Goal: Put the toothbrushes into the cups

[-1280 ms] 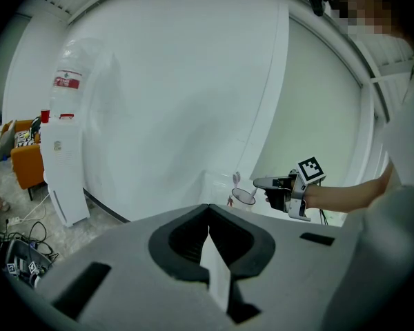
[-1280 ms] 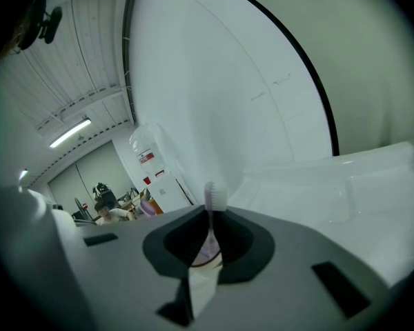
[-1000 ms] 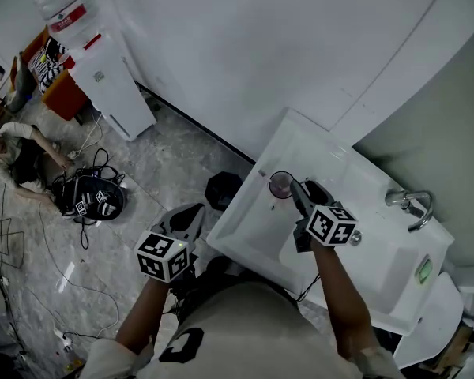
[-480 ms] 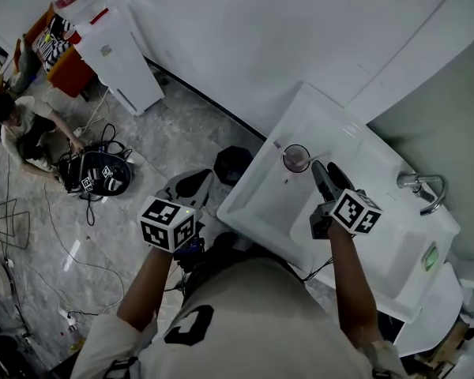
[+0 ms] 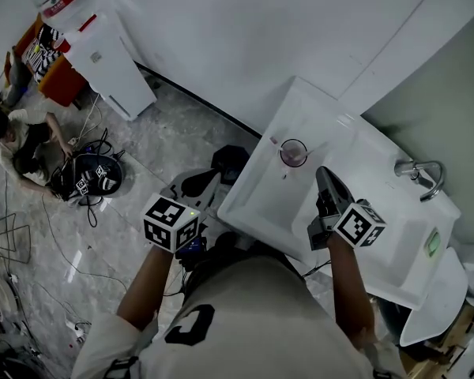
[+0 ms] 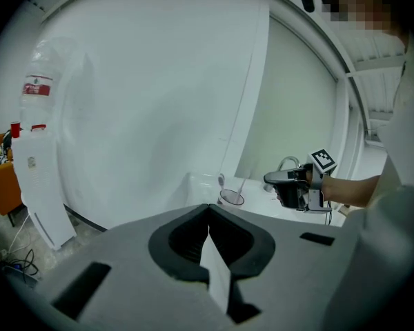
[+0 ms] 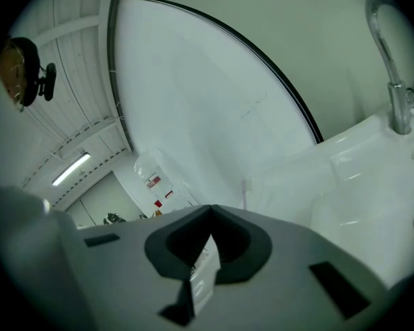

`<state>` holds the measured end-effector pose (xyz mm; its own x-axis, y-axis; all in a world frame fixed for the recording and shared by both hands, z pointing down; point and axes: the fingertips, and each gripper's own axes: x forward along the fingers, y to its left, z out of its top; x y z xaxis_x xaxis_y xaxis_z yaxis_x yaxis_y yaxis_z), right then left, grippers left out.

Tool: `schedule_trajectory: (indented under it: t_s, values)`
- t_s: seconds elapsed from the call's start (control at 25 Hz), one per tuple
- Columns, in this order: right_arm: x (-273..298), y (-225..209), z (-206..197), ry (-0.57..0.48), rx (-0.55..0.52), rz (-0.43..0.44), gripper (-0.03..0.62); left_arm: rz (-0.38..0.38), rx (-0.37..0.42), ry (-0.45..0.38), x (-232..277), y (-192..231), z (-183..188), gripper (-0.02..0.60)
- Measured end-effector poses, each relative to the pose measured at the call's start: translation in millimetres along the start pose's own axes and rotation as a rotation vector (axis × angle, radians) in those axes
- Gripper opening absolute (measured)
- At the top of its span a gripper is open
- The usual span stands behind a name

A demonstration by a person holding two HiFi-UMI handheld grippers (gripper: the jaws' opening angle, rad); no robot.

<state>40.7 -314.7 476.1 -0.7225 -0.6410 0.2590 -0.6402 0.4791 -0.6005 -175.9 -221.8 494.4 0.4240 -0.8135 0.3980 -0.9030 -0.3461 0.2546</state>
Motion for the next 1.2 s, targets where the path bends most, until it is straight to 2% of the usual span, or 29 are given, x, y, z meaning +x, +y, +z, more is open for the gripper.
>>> schedule_trajectory:
  t_s: [0.24,0.44,0.6,0.8,1.04,1.2]
  values:
    - [-8,38,-9,-0.003,0.008,0.075,0.011,-0.093,0.045,0.032,-1,-13,-4,0.02]
    - [-17,66,-25,0.025,-0.011,0.087,0.011,-0.138,0.054,0.046,-7,-15,-10,0.02]
    - [-33,83,-41,0.06,0.05,0.071,0.011,-0.184,0.09,0.064,-10,-25,-16,0.02]
    - [-54,108,-55,0.038,0.067,0.039,0.011,-0.283,0.125,0.083,-13,-39,-24,0.02]
    - [-95,104,-88,0.025,0.113,-0.065,0.011,-0.391,0.125,0.123,-9,-62,-46,0.02]
    - [-118,101,-102,0.01,0.142,-0.087,0.011,-0.425,0.142,0.131,-15,-83,-51,0.02]
